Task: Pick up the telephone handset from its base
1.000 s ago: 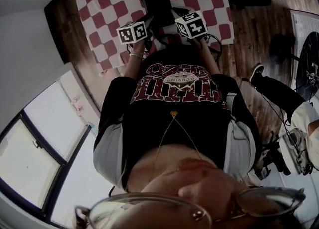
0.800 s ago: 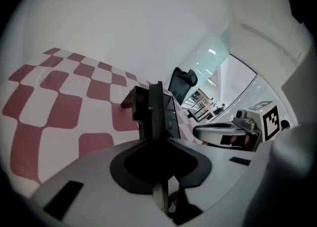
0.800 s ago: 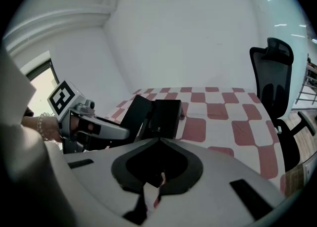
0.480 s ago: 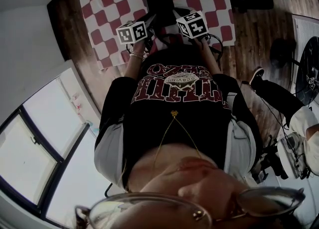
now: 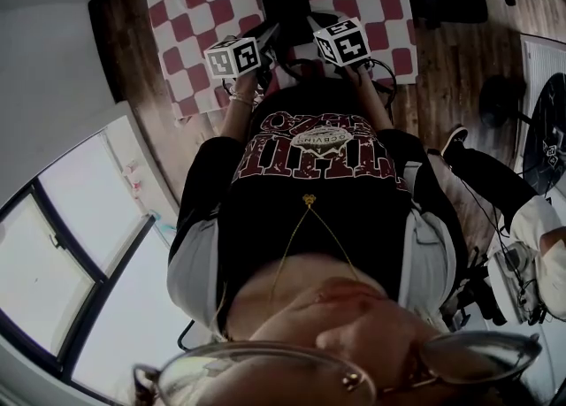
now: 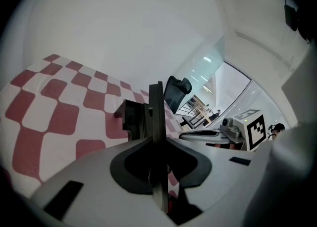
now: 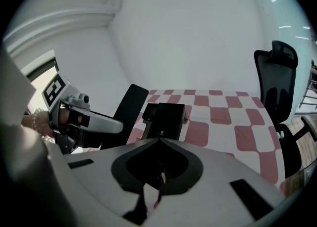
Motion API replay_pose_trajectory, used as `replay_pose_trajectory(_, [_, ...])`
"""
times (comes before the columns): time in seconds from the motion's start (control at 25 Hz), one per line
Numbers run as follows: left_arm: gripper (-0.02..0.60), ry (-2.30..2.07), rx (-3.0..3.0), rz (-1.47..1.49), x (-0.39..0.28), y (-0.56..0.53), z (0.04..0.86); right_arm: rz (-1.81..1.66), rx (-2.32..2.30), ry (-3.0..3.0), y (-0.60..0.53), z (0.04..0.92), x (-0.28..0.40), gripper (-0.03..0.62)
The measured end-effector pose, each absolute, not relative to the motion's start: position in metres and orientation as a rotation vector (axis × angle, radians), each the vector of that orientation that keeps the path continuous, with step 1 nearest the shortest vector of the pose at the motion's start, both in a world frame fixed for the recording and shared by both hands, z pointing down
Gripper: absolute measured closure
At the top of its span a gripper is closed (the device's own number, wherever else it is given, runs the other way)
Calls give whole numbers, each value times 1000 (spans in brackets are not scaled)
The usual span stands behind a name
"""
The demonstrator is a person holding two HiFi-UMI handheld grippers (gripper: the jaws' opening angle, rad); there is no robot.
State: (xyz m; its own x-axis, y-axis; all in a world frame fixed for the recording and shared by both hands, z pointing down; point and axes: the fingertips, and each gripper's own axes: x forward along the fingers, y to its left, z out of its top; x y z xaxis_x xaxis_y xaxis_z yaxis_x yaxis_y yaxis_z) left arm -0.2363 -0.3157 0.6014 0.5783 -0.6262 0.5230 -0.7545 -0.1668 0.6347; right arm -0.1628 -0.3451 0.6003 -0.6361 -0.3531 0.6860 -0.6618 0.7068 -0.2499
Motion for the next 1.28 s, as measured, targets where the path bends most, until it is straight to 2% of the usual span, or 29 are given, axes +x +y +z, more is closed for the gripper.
replay_pose_trajectory(1.28, [502, -1159, 1940, -84, -241, -319, 530, 618, 708, -2316, -335, 592, -147, 577])
